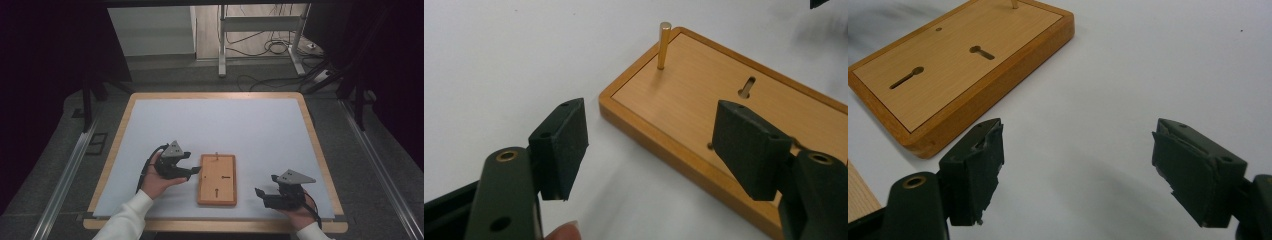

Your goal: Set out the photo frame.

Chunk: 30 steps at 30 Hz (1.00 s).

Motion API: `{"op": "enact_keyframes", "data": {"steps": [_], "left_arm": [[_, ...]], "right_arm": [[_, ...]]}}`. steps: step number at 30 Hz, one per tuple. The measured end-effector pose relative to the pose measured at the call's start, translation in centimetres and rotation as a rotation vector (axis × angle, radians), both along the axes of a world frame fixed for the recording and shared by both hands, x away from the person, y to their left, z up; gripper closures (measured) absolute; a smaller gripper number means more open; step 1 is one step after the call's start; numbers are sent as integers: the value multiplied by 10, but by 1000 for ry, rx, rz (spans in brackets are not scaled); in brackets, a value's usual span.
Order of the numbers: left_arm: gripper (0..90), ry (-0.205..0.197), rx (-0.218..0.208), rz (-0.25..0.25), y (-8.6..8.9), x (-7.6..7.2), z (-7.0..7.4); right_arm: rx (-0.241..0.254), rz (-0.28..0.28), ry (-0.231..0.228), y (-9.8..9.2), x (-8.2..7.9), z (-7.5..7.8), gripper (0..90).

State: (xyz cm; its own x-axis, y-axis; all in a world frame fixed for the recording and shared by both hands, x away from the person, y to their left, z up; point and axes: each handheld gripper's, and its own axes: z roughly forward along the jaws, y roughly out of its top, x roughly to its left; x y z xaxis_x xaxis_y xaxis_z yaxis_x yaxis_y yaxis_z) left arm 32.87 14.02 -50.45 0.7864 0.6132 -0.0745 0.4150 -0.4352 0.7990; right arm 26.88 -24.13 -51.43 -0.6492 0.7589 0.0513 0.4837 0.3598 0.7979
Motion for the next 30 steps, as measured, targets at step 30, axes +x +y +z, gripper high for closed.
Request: {"op": "enact_keyframes", "data": {"steps": [30], "left_arm": [[451, 10, 6, -90, -50, 37, -7]], "right_arm": [[0, -8, -4, 1, -1, -1, 196]]}}
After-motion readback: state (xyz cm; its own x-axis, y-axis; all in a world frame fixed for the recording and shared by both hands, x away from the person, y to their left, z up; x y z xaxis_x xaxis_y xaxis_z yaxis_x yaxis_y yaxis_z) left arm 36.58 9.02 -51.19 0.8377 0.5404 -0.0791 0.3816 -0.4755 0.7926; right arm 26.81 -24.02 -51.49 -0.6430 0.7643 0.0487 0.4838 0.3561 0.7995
